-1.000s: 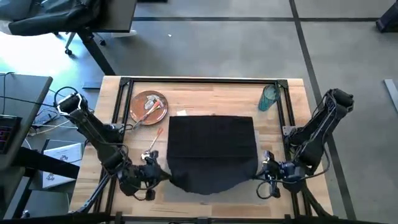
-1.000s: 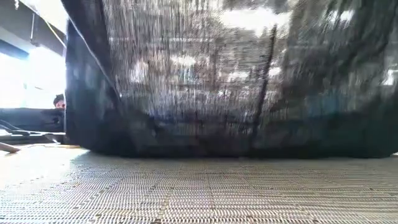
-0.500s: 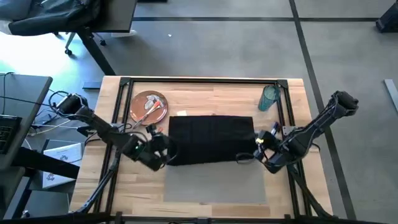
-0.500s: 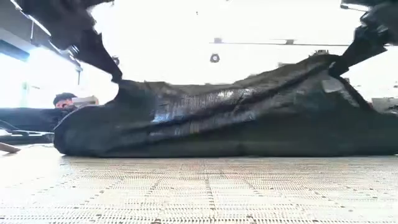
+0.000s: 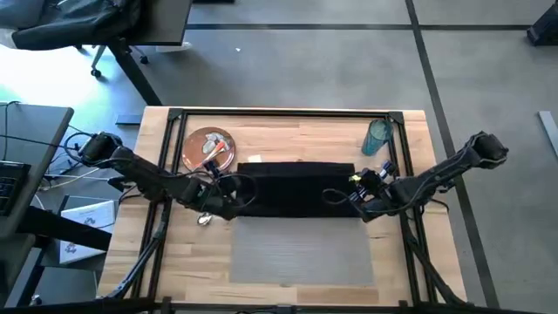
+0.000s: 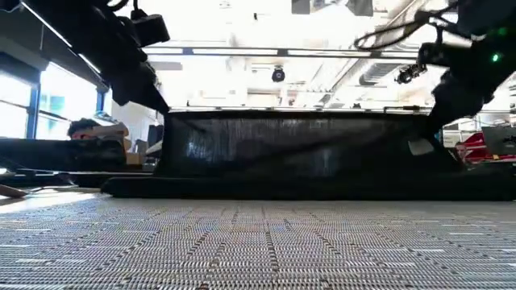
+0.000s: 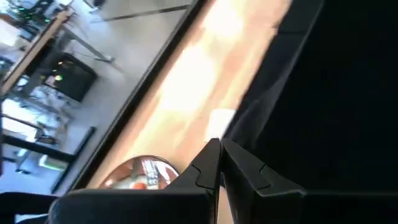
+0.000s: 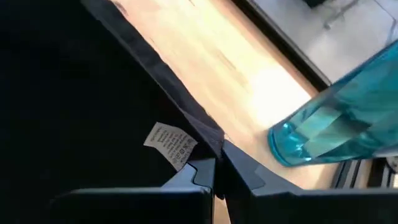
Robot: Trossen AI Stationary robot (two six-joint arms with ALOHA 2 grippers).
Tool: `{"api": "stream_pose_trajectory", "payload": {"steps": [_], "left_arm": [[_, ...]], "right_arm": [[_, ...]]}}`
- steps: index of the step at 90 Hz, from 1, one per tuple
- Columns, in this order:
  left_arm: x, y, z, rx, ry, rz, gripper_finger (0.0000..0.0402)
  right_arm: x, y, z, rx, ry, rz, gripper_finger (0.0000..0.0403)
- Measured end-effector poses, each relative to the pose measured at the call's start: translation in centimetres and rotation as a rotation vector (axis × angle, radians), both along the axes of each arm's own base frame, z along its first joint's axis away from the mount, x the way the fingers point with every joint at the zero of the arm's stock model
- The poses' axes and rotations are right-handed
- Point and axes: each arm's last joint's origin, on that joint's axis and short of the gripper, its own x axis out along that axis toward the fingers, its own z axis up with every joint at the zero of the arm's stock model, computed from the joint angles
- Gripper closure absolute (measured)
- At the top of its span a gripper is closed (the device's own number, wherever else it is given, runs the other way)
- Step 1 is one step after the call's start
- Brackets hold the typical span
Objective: Set table place
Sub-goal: Fold the black napkin
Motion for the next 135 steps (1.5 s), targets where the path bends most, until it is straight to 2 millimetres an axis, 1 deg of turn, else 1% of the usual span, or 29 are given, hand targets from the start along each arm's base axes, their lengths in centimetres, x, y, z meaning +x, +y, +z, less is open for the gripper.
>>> {"api": "stream_pose_trajectory", "payload": {"steps": [17, 38, 66, 97, 107, 117, 126, 135], "left_arm": [[0.0, 0.5, 0.0, -0.004, -0.004, 0.031, 0.0402], [0.0, 0.4, -0.1, -0.033, -0.01, 0.033, 0.0402], [-1.8, -0.2, 0.1, -0.061, 0.021, 0.117, 0.0402], [-1.1, -0.3, 0.2, -0.078, 0.007, 0.076, 0.0398], [-0.2, -0.1, 0.2, -0.165, 0.014, 0.026, 0.0377], [0.9, 0.4, 0.1, -0.277, 0.032, -0.071, 0.0339], [1.2, 1.4, -0.4, -0.317, 0.134, -0.163, 0.0301], [0.9, 2.3, -1.5, -0.291, 0.275, -0.226, 0.0271]], "right_arm": [[0.6, -0.9, -1.2, -0.003, 0.01, 0.033, 0.0403], [0.8, -1.7, -1.3, -0.029, 0.07, 0.042, 0.0403], [0.8, -1.8, -1.3, -0.008, 0.091, 0.055, 0.0403], [0.9, -1.7, -1.4, -0.003, 0.099, 0.074, 0.0402], [0.9, -1.7, -1.4, 0.004, 0.097, 0.075, 0.0395], [1.0, -1.6, -1.4, 0.033, 0.094, 0.081, 0.0379], [1.0, -1.6, -1.4, 0.041, 0.095, 0.083, 0.036], [1.0, -1.6, -1.4, 0.045, 0.094, 0.083, 0.0341]]}}
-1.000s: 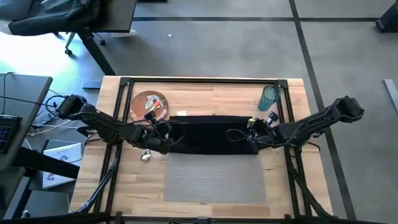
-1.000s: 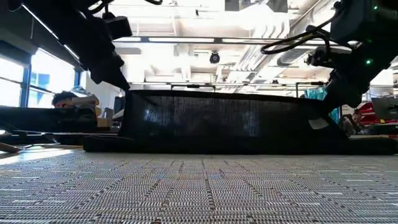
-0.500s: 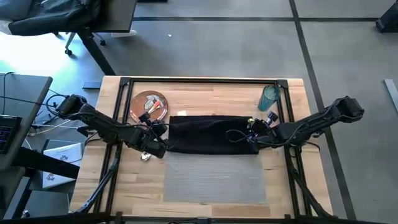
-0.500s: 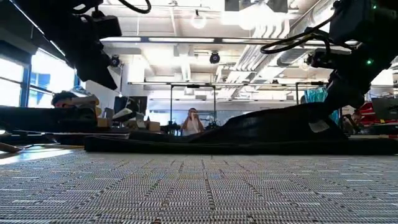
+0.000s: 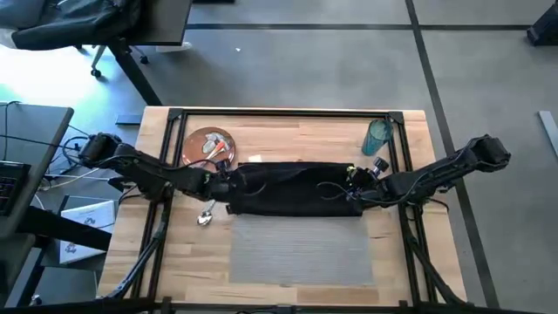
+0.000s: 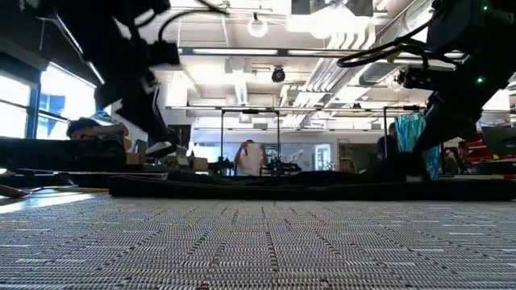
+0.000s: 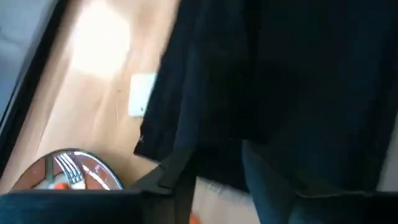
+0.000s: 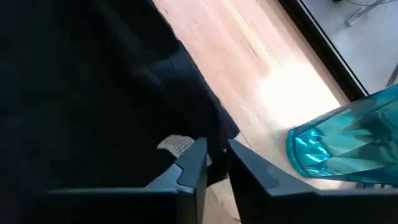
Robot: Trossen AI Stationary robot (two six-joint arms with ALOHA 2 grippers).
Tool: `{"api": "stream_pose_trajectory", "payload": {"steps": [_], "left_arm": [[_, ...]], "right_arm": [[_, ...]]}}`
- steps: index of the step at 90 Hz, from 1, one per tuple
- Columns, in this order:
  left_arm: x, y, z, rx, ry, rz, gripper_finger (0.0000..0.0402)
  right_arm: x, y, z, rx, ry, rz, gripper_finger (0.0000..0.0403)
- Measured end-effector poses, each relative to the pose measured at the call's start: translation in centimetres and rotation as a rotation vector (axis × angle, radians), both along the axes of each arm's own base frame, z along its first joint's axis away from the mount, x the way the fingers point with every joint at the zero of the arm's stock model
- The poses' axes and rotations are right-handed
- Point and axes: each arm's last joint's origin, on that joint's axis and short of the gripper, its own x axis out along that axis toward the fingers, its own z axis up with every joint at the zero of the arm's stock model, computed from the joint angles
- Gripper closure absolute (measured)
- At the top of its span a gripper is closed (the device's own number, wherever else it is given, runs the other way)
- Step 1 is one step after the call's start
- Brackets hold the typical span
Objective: Set table place
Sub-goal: Fold the black napkin
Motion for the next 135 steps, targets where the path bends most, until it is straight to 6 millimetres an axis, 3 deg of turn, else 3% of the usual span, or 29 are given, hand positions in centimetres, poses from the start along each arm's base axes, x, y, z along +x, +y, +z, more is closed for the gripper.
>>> {"api": "stream_pose_trajectory", "payload": {"steps": [15, 50, 69, 80, 97, 119, 135], "left_arm": [[0.3, 1.0, -1.6, 0.067, 0.048, -0.096, 0.025], [1.5, 1.4, -4.3, 0.154, 0.174, -0.258, 0.0252], [2.9, 1.4, -5.0, 0.211, 0.095, -0.243, 0.0254], [2.9, 1.7, -5.0, 0.188, 0.068, -0.189, 0.0285], [2.6, 2.4, -5.2, 0.129, 0.043, -0.052, 0.039], [1.3, 3.7, -4.5, 0.082, -0.078, 0.331, 0.0392], [1.2, 4.5, -4.3, 0.052, -0.126, 0.419, 0.0401]], "right_arm": [[0.0, 0.0, 0.0, 0.002, -0.005, 0.0, 0.0323], [0.1, 0.0, 0.0, 0.002, -0.008, 0.0, 0.0319], [0.1, 0.0, 0.0, 0.001, -0.008, 0.0, 0.0319], [0.1, 0.0, 0.0, -0.001, -0.005, 0.002, 0.0319], [0.1, 0.0, 0.0, -0.003, -0.006, 0.001, 0.0319], [0.0, 0.0, 0.0, 0.021, -0.025, -0.023, 0.0319], [0.1, 0.1, 0.0, 0.046, -0.029, -0.025, 0.0319]]}}
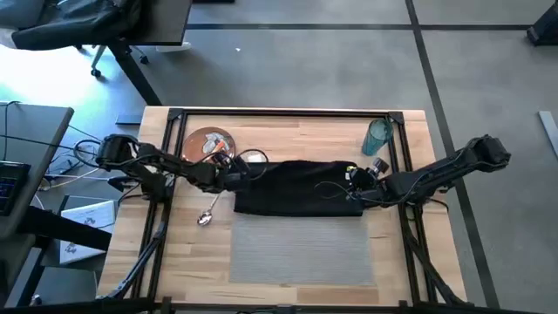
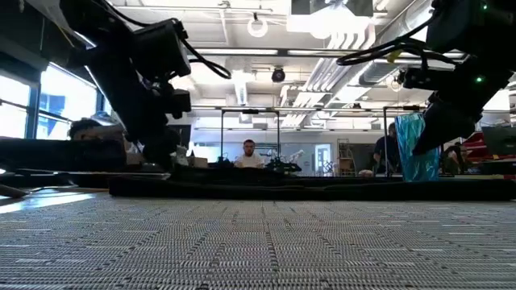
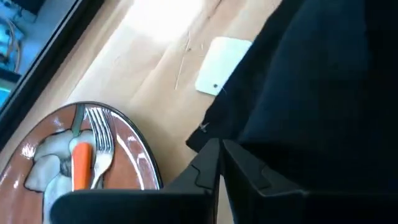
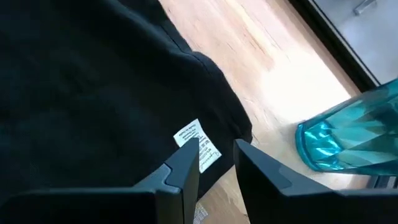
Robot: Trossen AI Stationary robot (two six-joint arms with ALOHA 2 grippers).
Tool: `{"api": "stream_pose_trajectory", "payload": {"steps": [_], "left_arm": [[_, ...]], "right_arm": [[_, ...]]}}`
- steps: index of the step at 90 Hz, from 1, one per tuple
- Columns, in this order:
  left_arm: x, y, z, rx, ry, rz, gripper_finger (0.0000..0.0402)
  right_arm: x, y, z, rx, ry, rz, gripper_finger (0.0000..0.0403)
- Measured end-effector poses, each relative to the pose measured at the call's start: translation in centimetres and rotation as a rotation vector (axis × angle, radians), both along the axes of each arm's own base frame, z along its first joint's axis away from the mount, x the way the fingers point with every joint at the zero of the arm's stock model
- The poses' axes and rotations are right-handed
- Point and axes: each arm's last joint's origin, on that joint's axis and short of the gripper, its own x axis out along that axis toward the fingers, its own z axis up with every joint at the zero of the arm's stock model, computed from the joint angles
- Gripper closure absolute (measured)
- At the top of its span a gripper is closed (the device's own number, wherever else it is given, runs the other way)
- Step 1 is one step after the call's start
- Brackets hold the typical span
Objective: Set table place
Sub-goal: Fold the black napkin
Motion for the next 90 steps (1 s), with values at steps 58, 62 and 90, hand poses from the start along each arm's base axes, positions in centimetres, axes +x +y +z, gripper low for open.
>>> {"api": "stream_pose_trajectory", "payload": {"steps": [58, 62, 90], "left_arm": [[3.4, -1.0, 4.3, -0.295, -0.336, -0.515, 0.0314], [3.7, -1.1, 3.8, -0.319, -0.339, -0.545, 0.0315], [4.2, -0.4, -0.7, -0.17, -0.138, -0.404, 0.0323]], "right_arm": [[1.4, 0.5, 0.3, 0.086, -0.121, 0.041, 0.0319], [1.9, 0.7, 0.4, 0.099, -0.159, 0.076, 0.0319], [5.5, 2.1, -1.6, 0.206, -0.228, 0.231, 0.0319]]}}
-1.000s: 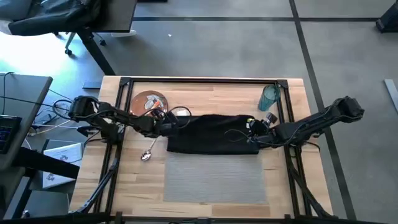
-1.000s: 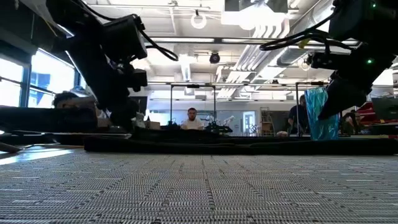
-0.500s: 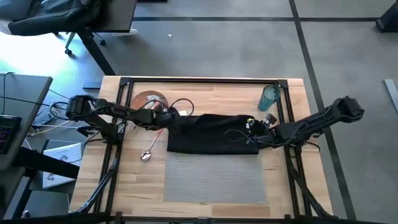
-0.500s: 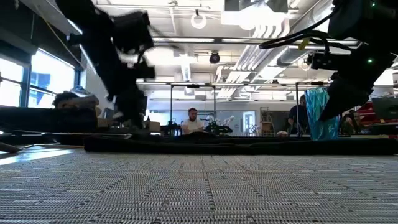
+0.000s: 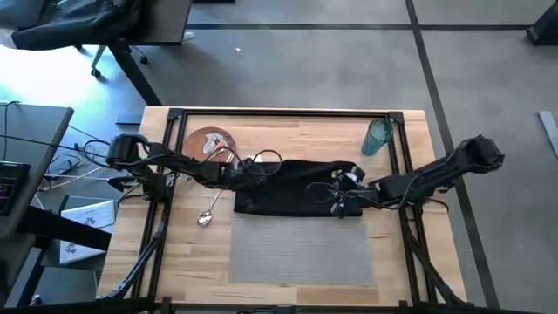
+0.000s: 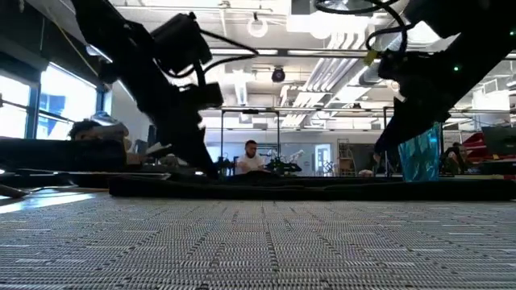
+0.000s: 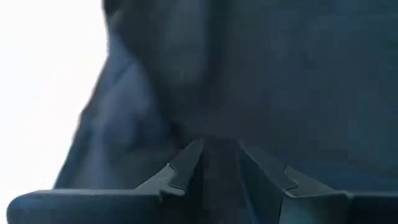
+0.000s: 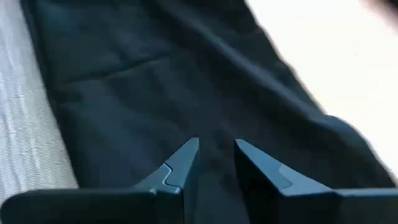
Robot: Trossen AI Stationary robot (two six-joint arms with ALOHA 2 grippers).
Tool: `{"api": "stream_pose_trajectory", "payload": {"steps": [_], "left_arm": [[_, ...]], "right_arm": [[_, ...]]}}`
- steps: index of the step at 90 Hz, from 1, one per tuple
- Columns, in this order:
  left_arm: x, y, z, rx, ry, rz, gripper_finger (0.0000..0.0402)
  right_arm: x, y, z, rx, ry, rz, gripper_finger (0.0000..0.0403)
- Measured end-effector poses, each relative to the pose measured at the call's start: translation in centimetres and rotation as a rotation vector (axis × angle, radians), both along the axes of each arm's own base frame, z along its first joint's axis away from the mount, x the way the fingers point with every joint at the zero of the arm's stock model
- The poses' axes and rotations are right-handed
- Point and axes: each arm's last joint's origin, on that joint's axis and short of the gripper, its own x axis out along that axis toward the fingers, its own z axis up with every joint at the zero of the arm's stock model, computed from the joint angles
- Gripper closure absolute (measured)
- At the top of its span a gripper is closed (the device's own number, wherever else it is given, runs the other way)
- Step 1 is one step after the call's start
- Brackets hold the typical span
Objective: Set table place
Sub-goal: Fold the black napkin
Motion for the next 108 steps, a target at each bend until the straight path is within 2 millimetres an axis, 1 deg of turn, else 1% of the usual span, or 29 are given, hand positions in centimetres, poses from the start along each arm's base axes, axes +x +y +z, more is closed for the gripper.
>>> {"api": "stream_pose_trajectory", "payload": {"steps": [12, 19, 24, 34, 44, 53, 61, 73, 78, 82, 86, 94, 99, 108], "left_arm": [[-0.3, 0.5, -0.2, 0.023, 0.036, 0.035, 0.0323], [-0.6, 0.9, -0.4, 0.025, 0.07, 0.051, 0.0323], [-0.9, 1.2, -0.5, 0.056, 0.102, 0.081, 0.0323], [-1.4, 2.0, -0.6, 0.164, 0.157, 0.159, 0.0323], [-1.8, 2.7, -0.4, 0.324, 0.181, 0.271, 0.0323], [-1.9, 3.0, 0.5, 0.437, 0.17, 0.37, 0.0323], [-2.1, 2.6, 1.9, 0.464, 0.171, 0.381, 0.0323], [-2.7, 1.7, 4.2, 0.384, 0.15, 0.339, 0.0323], [-3.1, 1.5, 4.9, 0.303, 0.138, 0.306, 0.0323], [-3.5, 1.9, 5.3, 0.216, 0.125, 0.3, 0.0323], [-3.7, 2.6, 5.6, 0.113, 0.099, 0.311, 0.032], [-4.1, 4.7, 5.9, -0.062, 0.072, 0.306, 0.0304], [-4.1, 6.0, 5.7, -0.105, 0.064, 0.309, 0.029], [-4.0, 8.1, 5.1, -0.121, 0.058, 0.301, 0.0265]], "right_arm": [[0.9, 0.4, -2.1, 0.044, 0.042, 0.009, 0.0319], [1.3, 0.6, -3.1, 0.06, 0.057, 0.019, 0.0319], [1.5, 0.6, -3.7, 0.07, 0.063, 0.013, 0.0319], [1.7, 0.7, -4.1, 0.073, 0.07, 0.01, 0.0319], [1.7, 0.7, -4.2, 0.078, 0.078, 0.014, 0.0319], [1.6, 0.7, -4.1, 0.081, 0.078, 0.018, 0.0319], [1.6, 0.7, -4.1, 0.081, 0.083, 0.026, 0.0319], [1.5, 0.7, -4.0, 0.076, 0.089, 0.043, 0.0319], [1.5, 0.7, -3.8, 0.073, 0.09, 0.057, 0.0319], [1.4, 0.7, -3.5, 0.074, 0.088, 0.072, 0.0319], [1.3, 0.7, -3.3, 0.081, 0.092, 0.091, 0.0319], [1.2, 0.6, -2.6, 0.075, 0.075, 0.11, 0.0319], [1.3, 0.3, -2.2, 0.066, 0.059, 0.109, 0.0319], [1.2, -0.2, -2.0, 0.061, 0.057, 0.091, 0.0319]]}}
